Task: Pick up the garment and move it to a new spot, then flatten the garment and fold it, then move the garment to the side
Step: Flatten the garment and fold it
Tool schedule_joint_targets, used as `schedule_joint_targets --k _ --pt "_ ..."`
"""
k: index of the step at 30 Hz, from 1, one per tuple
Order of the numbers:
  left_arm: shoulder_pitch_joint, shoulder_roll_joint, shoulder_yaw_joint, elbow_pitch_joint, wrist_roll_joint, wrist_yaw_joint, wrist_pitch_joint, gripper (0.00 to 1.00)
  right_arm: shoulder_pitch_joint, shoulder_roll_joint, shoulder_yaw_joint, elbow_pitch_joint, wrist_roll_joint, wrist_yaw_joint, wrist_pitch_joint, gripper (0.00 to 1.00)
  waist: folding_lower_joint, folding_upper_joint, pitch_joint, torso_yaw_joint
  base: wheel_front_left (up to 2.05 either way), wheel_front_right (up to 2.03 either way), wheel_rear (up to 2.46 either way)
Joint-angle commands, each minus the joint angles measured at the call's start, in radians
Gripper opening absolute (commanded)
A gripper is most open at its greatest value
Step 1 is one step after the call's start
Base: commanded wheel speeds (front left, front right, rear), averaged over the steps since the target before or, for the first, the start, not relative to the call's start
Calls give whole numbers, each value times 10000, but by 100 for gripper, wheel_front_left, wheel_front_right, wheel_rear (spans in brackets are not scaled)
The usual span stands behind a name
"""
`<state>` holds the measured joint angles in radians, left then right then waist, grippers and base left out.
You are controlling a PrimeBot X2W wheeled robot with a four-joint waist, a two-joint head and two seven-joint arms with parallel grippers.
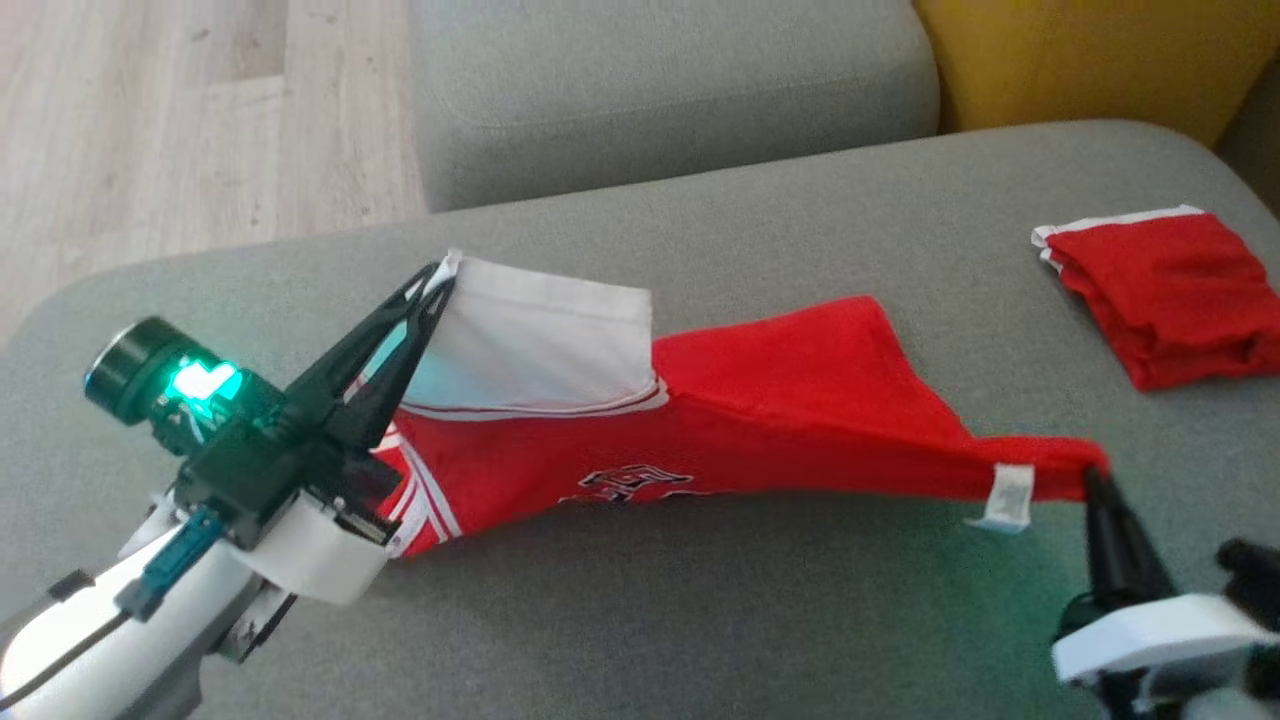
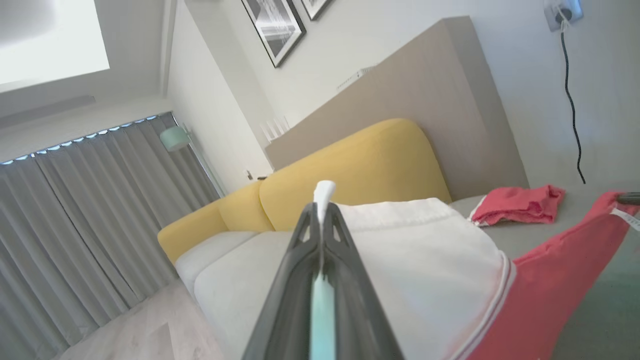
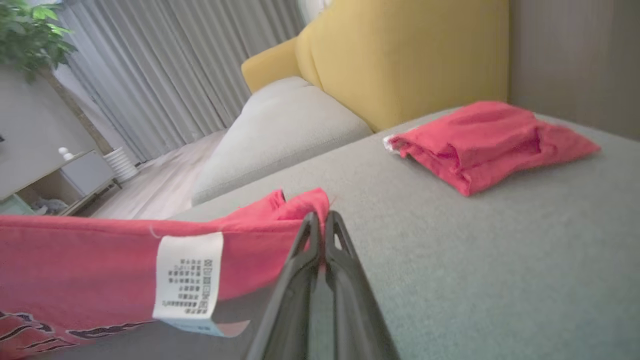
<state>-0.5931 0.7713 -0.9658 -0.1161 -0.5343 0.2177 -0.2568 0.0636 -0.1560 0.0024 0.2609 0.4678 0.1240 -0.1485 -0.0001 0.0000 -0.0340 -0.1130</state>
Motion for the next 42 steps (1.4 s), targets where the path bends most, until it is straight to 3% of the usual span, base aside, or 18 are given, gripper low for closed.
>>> schedule_joint_targets --k 1,11,16,20,24,29,32,37,42 --pt "-489 331 665 -236 66 -26 -49 0 -247 -276 128 -429 -88 67 3 0 1 0 -77 49 0 0 0" --pt "-2060 484 1494 -1067 134 -714 -44 0 -986 -1386 -1839 -4789 -788 67 2160 0 1 0 -349 332 0 0 0" --pt "-3394 194 1897 -822 -152 -1281 169 0 -2679 -2117 -2078 -5500 -922 67 3173 0 1 0 -108 472 0 0 0" --pt "-4338 -292 1869 363 -351 -1937 297 0 -4345 -2570 -1506 -4466 -684 67 3649 0 1 0 350 595 0 0 0" --pt "-5415 -946 1660 2038 -319 -2666 386 0 -6153 -2941 -811 -2783 -543 67 3453 0 1 0 1314 807 0 0 0" --pt "-7360 -1948 1935 4090 148 -2849 129 0 -8661 -3307 134 -714 -457 67 2888 0 1 0 2831 1025 0 0 0" --pt "-8525 -2438 2224 4998 734 -2739 -14 0 -10199 -3449 414 282 -675 67 1959 0 1 0 3418 1079 0 0 0" --pt "-9503 -2955 3069 4477 1860 -2716 -44 0 -12037 -3701 628 1349 -1172 67 200 0 1 0 4083 1175 0 0 0" --pt "-9029 -2999 3587 3589 2441 -2913 -46 0 -12285 -3985 1016 1942 -1428 67 -289 0 1 0 4595 1275 0 0 0"
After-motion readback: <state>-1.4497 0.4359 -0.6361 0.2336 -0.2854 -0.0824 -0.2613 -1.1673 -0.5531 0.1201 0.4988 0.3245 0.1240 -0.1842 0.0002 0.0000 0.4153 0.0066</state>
